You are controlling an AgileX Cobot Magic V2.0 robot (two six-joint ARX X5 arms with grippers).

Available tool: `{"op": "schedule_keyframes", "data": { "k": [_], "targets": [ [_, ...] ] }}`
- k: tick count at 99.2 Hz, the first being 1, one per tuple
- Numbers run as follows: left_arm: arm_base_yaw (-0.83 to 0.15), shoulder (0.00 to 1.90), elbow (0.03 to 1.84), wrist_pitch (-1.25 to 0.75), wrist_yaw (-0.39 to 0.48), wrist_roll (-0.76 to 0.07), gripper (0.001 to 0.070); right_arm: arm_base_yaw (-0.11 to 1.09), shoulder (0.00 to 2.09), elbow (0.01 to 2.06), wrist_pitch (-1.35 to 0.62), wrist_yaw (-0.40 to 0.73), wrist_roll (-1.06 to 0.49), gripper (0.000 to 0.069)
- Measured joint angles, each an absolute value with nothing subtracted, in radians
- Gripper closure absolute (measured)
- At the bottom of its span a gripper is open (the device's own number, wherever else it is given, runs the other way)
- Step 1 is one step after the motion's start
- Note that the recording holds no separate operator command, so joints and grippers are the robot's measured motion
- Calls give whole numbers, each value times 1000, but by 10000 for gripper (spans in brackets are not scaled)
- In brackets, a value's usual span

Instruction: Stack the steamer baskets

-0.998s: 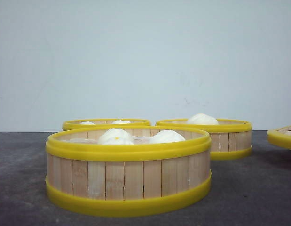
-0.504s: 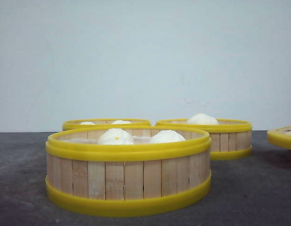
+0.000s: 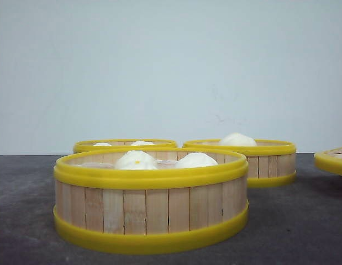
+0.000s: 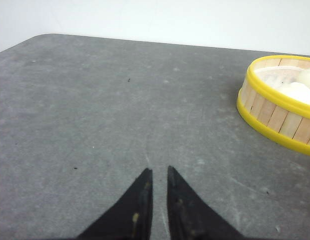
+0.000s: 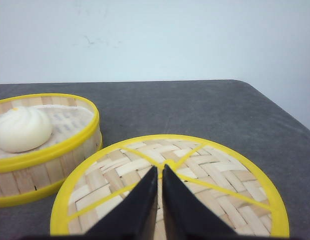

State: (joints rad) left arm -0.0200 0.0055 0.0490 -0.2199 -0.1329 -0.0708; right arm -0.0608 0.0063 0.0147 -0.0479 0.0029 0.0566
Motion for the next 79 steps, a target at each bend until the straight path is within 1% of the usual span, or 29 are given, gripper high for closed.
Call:
{"op": "schedule_keyframes", "data": {
  "k": [18, 27, 36, 47, 55, 64, 79],
  "targets": [
    [-20, 6, 48, -216, -133, -72, 684, -61, 6, 15, -47, 2, 57, 680],
    [-20, 6, 41, -197, -132, -100, 684, -61, 6, 15, -38, -5, 68, 680],
    [-20, 6, 39, -190, -132, -164, 684, -61, 6, 15, -35, -8, 98, 680],
    [-20, 5, 39, -190, -132, -282, 684, -61, 6, 15, -34, -10, 155, 680],
    [-20, 5, 39, -190, -132, -348, 684, -61, 6, 15, -42, -11, 208, 680],
    [-20, 5, 39, -190, -132, -384, 684, -61, 6, 15, -65, -31, 269, 680],
    [-20, 5, 39, -190, -132, -423, 684, -61, 6, 15, -59, -34, 373, 680]
  ]
}}
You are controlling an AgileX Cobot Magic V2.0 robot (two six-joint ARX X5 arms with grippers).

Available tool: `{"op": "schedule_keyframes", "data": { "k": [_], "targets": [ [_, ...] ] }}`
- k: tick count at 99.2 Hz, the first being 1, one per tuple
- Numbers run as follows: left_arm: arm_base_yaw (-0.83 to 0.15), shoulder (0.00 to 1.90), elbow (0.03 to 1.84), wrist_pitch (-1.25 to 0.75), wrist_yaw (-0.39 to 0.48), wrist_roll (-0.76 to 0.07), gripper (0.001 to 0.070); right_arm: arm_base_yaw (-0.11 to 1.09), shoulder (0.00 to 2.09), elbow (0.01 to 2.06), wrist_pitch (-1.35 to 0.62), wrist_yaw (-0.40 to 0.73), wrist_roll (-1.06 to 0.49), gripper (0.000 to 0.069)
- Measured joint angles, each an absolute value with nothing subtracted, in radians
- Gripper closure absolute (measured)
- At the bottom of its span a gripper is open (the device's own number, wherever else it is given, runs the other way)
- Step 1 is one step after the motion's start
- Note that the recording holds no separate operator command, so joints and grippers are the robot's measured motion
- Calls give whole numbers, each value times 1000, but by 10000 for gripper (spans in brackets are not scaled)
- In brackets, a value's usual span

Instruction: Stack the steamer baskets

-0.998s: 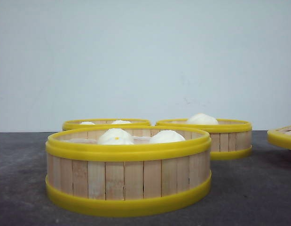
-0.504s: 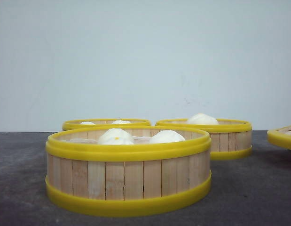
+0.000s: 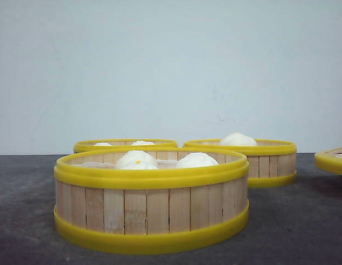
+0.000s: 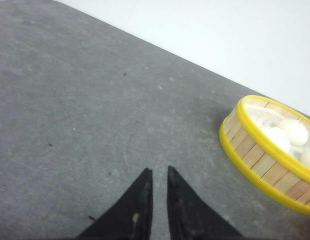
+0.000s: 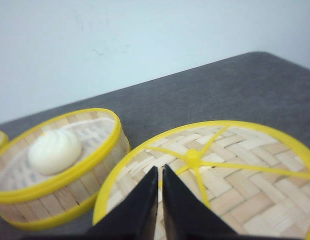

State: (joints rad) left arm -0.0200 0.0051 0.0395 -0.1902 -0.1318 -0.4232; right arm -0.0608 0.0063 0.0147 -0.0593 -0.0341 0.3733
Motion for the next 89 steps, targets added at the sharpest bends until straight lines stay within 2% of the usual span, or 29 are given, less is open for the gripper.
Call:
{"op": "schedule_keyframes", "data": {
  "k": [22, 40, 55, 76, 83, 89],
  "targets": [
    [-20, 10, 66, -210, -68, -476, 685, -61, 10, 30, -67, -33, 508, 682],
    [-20, 107, 260, -196, -57, -484, 685, -61, 112, 194, -83, -30, 554, 683],
    [-20, 302, 480, -221, -28, -421, 685, -61, 296, 406, -142, -31, 512, 683],
    [-20, 559, 775, -326, -18, -317, 683, -60, 516, 707, -268, -61, 334, 683],
    [-20, 608, 819, -336, 18, -282, 638, -60, 550, 763, -310, -64, 288, 657],
    [-23, 641, 838, -352, 61, -255, 536, -60, 566, 785, -323, -78, 261, 542]
  ]
}}
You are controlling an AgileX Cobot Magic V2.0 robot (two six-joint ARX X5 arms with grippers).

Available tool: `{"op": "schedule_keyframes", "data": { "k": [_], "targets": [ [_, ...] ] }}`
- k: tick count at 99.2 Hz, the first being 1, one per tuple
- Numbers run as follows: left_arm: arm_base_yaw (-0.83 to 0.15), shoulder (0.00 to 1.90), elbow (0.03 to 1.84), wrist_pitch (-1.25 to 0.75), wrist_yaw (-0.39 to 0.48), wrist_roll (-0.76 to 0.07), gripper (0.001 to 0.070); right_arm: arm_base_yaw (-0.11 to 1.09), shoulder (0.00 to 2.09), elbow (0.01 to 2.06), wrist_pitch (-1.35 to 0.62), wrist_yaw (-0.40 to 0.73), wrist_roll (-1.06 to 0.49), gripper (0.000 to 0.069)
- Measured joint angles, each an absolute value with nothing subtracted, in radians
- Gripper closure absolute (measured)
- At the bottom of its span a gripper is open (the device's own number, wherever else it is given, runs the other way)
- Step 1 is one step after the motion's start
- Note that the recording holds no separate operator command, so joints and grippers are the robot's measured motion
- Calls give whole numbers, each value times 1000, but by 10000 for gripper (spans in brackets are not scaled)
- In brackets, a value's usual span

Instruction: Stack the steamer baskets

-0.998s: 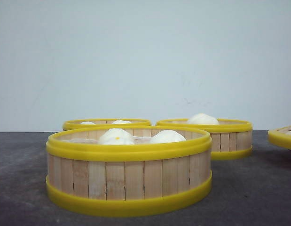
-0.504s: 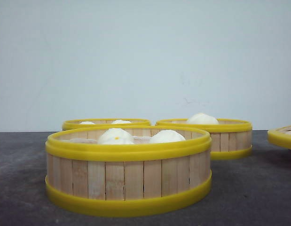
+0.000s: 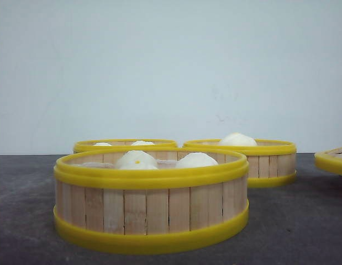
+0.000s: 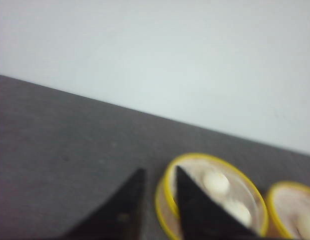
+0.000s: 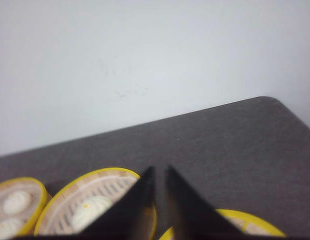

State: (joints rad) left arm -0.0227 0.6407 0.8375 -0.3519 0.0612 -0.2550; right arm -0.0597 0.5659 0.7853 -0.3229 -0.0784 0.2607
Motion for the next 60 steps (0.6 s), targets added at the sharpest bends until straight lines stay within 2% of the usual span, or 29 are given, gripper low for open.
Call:
{"op": "schedule_keyframes", "data": {
  "k": [7, 15, 28, 60],
  "targets": [
    [-35, 676, 852, -370, 85, -231, 423, -56, 577, 797, -325, -85, 246, 350],
    [-52, 719, 865, -373, 85, -219, 378, -47, 586, 802, -315, -99, 238, 261],
    [-84, 797, 895, -379, 85, -209, 363, -30, 598, 804, -294, -107, 234, 229],
    [-141, 1131, 1097, -432, 85, -175, 363, 28, 662, 805, -280, -109, 233, 225]
  ]
}}
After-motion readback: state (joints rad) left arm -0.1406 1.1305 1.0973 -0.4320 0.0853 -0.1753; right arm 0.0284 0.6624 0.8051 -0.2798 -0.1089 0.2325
